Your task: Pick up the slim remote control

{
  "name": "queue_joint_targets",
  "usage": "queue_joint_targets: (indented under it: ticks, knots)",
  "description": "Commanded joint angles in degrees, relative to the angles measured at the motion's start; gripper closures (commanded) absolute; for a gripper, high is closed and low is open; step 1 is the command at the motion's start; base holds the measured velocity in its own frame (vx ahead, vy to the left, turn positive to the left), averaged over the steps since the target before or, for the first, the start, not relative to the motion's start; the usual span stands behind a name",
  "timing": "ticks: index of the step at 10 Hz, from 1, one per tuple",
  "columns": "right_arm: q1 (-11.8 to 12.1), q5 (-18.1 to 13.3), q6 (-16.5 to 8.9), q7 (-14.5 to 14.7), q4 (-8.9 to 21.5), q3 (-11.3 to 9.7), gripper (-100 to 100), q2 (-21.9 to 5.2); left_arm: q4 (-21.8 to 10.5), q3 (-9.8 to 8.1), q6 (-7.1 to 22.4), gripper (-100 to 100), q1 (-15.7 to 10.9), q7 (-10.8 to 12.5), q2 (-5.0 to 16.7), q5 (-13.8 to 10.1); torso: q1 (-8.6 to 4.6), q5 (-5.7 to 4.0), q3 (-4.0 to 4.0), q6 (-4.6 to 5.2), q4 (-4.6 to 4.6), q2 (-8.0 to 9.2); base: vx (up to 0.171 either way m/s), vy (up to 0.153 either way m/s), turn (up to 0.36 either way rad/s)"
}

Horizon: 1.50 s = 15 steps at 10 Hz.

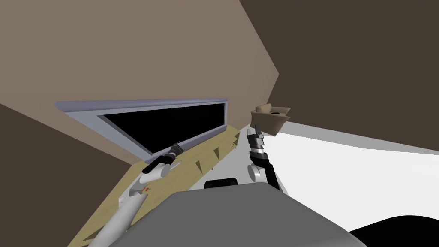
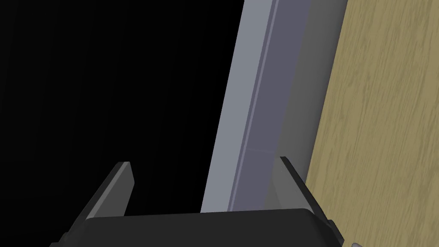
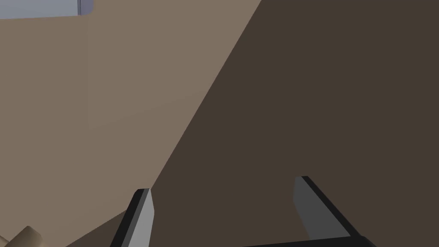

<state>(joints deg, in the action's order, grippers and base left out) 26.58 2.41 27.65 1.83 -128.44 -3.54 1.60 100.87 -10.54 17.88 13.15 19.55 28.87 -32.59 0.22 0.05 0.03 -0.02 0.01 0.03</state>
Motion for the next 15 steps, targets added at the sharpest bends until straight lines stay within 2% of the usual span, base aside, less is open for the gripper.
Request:
queue_joint_targets:
  ticks: [1, 2, 3, 4, 5, 6, 7, 8, 9, 10, 12, 13, 14, 15]
  knots:
    - [0.0, 0.0, 0.0, 0.0, 0.0, 0.0, 0, 0.0, -1.22, -0.13, 2.69, -100, -0.68, 0.24, 0.3, -0.61, 0.0, 0.0, 0.0, 0.0, 0.0, 0.0, -0.017, 0.035, -0.097]
    - [0.01, 0.0, 0.0, 0.0, 0.0, 0.01, 0, 0.0, -3.86, -0.07, 4.25, -100, -1.17, 0.65, 1.61, -2.45, 0.0, 0.0, 0.0, -0.04, 0.0, -0.01, -0.016, 0.036, -0.176]
    - [0.0, 0.0, 0.0, 0.0, 0.0, 0.0, 0, 0.0, -4.0, -0.07, 5.45, -100, -1.17, 0.65, 1.61, -2.45, 0.01, 0.0, -0.01, -0.01, 0.0, -0.02, -0.015, 0.031, -0.098]
    - [0.01, 0.0, 0.0, 0.0, 0.0, 0.01, 0, 0.0, -6.87, 0.1, 7.01, -100, -1.59, 0.99, 2.89, -4.25, 0.0, 0.01, -0.01, -0.04, -0.01, -0.03, -0.02, 0.034, -0.199]
    - [0.0, 0.0, 0.0, 0.0, 0.0, 0.0, 0, 0.0, -6.9, 0.1, 8.18, -100, -1.59, 0.99, 2.89, -4.25, 0.02, 0.0, -0.01, -0.01, 0.0, -0.01, -0.016, 0.036, -0.108]
    - [0.01, 0.0, 0.0, 0.0, 0.0, 0.01, 0, 0.0, -8.96, 0.38, 10.2, -100, -1.93, 1.26, 4.13, -5.99, 0.01, 0.0, -0.01, -0.05, 0.0, -0.02, -0.013, 0.04, -0.189]
    - [0.0, 0.0, 0.0, 0.0, 0.0, 0.0, 0, 0.0, -9.86, 0.38, 10.87, -100, -1.93, 1.26, 4.13, -5.99, 0.04, 0.01, -0.01, -0.02, 0.0, -0.02, -0.013, 0.036, -0.095]
    - [0.01, 0.0, 0.0, 0.0, 0.0, 0.01, 0, 0.0, -11.26, 0.74, 13.14, -100, -2.2, 1.47, 5.34, -7.68, 0.02, 0.01, -0.02, -0.05, -0.01, -0.04, -0.006, 0.047, -0.161]
    - [0.01, 0.0, 0.0, 0.0, 0.0, 0.01, 0, 0.0, -12.88, 0.74, 13.51, -100, -2.2, 1.47, 5.34, -7.68, 0.06, 0.01, -0.04, -0.01, -0.01, -0.07, -0.004, 0.047, -0.107]
    - [0.01, 0.0, 0.0, 0.0, 0.0, 0.01, 0, 0.0, -15.44, 1.17, 15.7, -100, -2.42, 1.63, 6.53, -9.3, 0.06, 0.02, -0.04, -0.06, -0.02, -0.08, -0.014, 0.044, -0.188]
    - [0.01, 0.0, 0.0, 0.0, 0.0, 0.01, 0, 0.0, -15.91, 1.17, 16.08, -100, -2.42, 1.63, 6.53, -9.3, 0.04, 0.01, -0.02, -0.06, 0.0, -0.04, -0.008, 0.029, -0.035]
    - [0.02, 0.0, 0.0, 0.0, 0.0, 0.01, 0, 0.0, -18.26, 1.65, 18.58, -100, -2.6, 1.73, 7.7, -10.86, -0.03, 0.0, -0.04, -0.07, -0.01, -0.08, -0.001, 0.033, -0.156]
    - [0.01, 0.0, 0.0, 0.0, 0.0, 0.01, 0, 0.0, -18.94, 1.65, 18.58, -100, -2.6, 1.73, 7.7, -10.86, 0.0, 0.0, -0.05, -0.02, -0.02, -0.09, -0.001, 0.042, -0.112]
    - [0.02, 0.0, 0.0, 0.0, 0.0, 0.01, 0, 0.0, -20.55, 2.17, 20.96, -100, -2.73, 1.8, 8.85, -12.35, 0.03, 0.0, -0.05, -0.07, -0.02, -0.09, 0.001, 0.059, -0.164]
